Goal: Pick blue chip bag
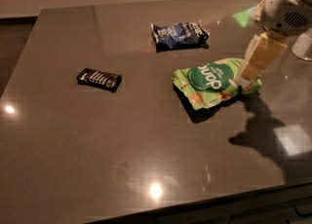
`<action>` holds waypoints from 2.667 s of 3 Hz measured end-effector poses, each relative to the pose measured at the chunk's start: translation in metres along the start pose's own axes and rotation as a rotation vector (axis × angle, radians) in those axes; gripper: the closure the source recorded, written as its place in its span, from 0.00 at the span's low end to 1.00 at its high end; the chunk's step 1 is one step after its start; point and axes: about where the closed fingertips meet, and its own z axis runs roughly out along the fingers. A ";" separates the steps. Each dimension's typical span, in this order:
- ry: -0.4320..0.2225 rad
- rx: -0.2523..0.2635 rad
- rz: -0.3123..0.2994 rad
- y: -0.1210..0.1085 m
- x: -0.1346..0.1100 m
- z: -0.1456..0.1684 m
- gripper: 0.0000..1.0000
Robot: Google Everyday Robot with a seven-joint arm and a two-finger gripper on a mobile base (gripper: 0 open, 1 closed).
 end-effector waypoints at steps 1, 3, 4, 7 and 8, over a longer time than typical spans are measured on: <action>-0.044 0.010 0.038 -0.034 -0.013 0.021 0.00; -0.106 -0.020 0.141 -0.093 -0.041 0.071 0.00; -0.114 -0.037 0.207 -0.115 -0.053 0.103 0.00; -0.099 -0.046 0.355 -0.164 -0.069 0.171 0.00; -0.094 -0.053 0.392 -0.172 -0.072 0.185 0.00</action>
Offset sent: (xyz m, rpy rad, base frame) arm 0.1368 0.0160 -0.0196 0.1789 -0.0036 -0.0914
